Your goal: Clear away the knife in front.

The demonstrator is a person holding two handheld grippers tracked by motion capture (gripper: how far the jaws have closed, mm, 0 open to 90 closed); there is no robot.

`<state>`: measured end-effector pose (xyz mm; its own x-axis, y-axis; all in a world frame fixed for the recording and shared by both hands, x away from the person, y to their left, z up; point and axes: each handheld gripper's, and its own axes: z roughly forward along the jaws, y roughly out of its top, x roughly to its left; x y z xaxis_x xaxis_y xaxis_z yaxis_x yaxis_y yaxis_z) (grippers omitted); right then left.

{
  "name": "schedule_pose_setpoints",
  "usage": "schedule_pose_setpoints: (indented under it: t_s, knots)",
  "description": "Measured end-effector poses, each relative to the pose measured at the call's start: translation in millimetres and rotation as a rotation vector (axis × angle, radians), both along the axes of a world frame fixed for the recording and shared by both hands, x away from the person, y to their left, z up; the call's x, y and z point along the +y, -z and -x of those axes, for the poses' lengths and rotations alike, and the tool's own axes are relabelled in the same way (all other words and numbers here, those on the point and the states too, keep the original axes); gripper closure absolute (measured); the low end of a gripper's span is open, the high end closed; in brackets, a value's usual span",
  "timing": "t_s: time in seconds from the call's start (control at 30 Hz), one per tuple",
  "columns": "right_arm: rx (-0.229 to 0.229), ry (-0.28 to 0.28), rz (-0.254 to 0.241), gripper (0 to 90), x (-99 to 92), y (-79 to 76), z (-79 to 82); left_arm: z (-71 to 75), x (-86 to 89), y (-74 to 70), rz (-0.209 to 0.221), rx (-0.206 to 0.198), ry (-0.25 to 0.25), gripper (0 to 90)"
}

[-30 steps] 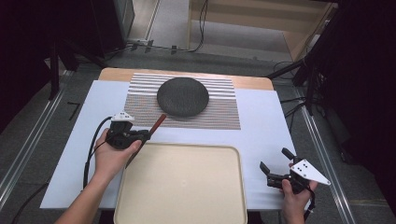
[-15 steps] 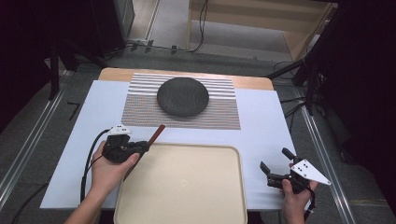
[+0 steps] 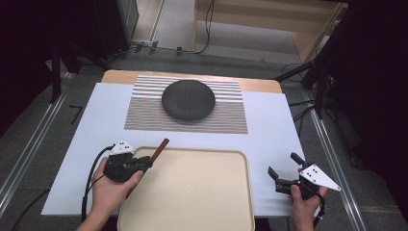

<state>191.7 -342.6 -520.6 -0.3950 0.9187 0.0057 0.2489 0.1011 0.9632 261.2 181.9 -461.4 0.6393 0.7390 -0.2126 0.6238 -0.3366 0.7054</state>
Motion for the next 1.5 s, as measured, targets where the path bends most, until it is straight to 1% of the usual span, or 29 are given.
schedule_pose_setpoints:
  t_s: [0.1,0.17,0.3,0.37,0.47,0.67,0.7,0.83,0.93,1.07,1.2,1.37,1.5]
  knots:
    - [0.001,0.002,-0.003,0.0,0.0,0.0,0.1,5.2,1.4,3.0,0.003,0.012,-0.004,77.5]
    - [0.0,0.0,-0.001,0.0,0.0,0.0,0.1,9.9,1.6,6.0,-0.003,0.016,-0.008,77.5]
    - [0.001,0.0,-0.003,0.0,-0.2,-0.1,0.1,17.4,3.0,9.6,0.004,0.022,-0.016,77.5]
    - [0.0,-0.001,-0.002,0.0,0.0,-0.1,0.0,19.6,2.9,11.5,-0.001,0.023,-0.017,77.5]
    - [0.001,-0.001,-0.002,0.0,0.0,-0.1,0.2,21.3,3.5,13.6,0.005,0.03,-0.025,77.4]
    - [0.001,-0.001,-0.002,0.0,0.0,-0.1,0.2,26.3,3.7,18.9,-0.006,0.037,-0.043,77.4]
    - [0.001,-0.001,-0.002,0.0,0.0,-0.1,0.2,26.8,3.9,19.7,-0.005,0.046,-0.042,77.4]
    - [0.001,-0.002,-0.002,0.0,0.0,-0.1,0.2,28.5,4.6,24.5,-0.013,0.054,-0.052,77.3]
    - [0.0,-0.002,0.0,0.0,-0.1,-0.1,0.0,28.9,6.1,27.6,-0.007,0.066,-0.057,77.3]
    - [0.002,-0.001,0.0,0.0,0.2,-0.1,0.1,28.6,7.6,29.5,0.001,0.072,-0.065,77.3]
    - [0.002,0.0,0.001,0.0,0.3,-0.1,0.2,27.5,8.0,32.7,-0.011,0.072,-0.081,77.1]
    - [0.002,-0.001,0.0,0.0,0.2,-0.1,0.1,27.4,7.8,34.1,-0.045,0.054,-0.098,76.9]
    - [0.0,-0.002,-0.001,0.0,0.0,-0.1,0.2,26.8,8.8,34.2,-0.04,0.053,-0.104,76.8]
